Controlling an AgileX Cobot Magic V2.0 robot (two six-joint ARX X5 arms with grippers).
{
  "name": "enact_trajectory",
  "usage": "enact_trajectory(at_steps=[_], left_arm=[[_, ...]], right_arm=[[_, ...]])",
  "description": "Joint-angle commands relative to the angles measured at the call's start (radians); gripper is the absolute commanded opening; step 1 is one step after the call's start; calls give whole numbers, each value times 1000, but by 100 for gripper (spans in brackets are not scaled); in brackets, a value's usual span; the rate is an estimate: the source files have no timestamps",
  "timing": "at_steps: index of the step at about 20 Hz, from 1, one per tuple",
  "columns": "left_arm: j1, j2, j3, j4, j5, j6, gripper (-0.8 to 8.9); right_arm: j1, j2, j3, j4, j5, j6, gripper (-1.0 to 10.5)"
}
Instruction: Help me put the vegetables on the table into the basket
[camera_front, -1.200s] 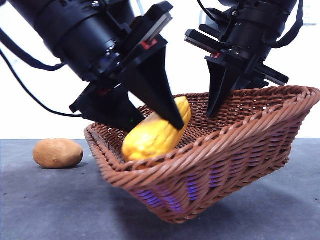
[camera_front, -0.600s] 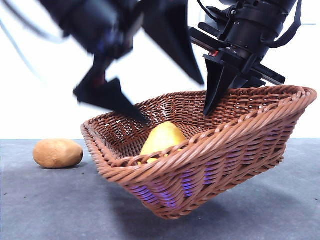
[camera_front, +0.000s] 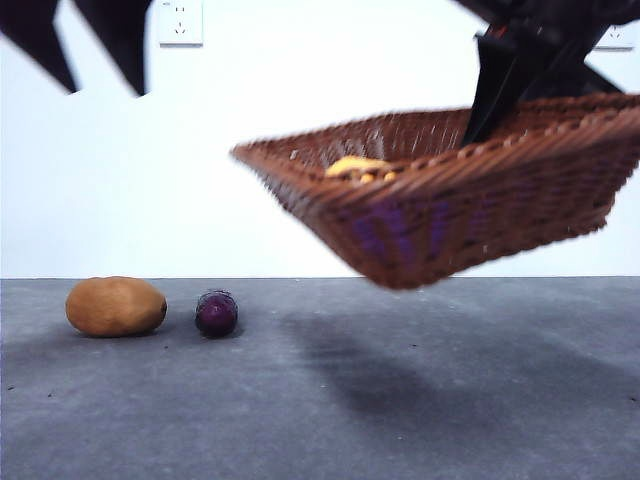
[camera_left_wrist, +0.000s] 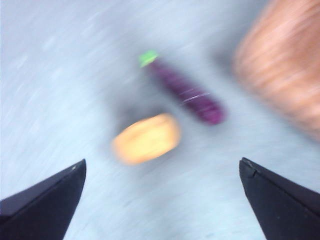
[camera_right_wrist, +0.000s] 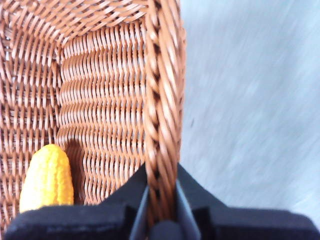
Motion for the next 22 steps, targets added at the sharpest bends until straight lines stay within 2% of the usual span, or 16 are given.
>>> enact_trajectory(at_steps=[1,3,5,7,12,17,22], left_arm=[[109,31,-4,-5,50,15,534],[178,66,-4,0,75,-131,534],[205,111,-4,-2,152,-282,534],[211,168,-4,6,204,-397,534],[200,299,-4,42,228,-662,534],[189,363,-4,121,244,-832,534],[169,432,-4,135,220,-923,534]], right_arm=[[-30,-17,5,-3,-11,-31,-12],[-46,-16,5,-6,-11,-39,-12],[-49,-16,5,-5,-11,-53,-12],[-49,-16,5,-4,-12,-58,-12],[-49,-16,5,-14,-11,-85,-12],[-49,-16,5,-5,-12,-110,-12],[-49,-16,5,14,-12,-135,-12]])
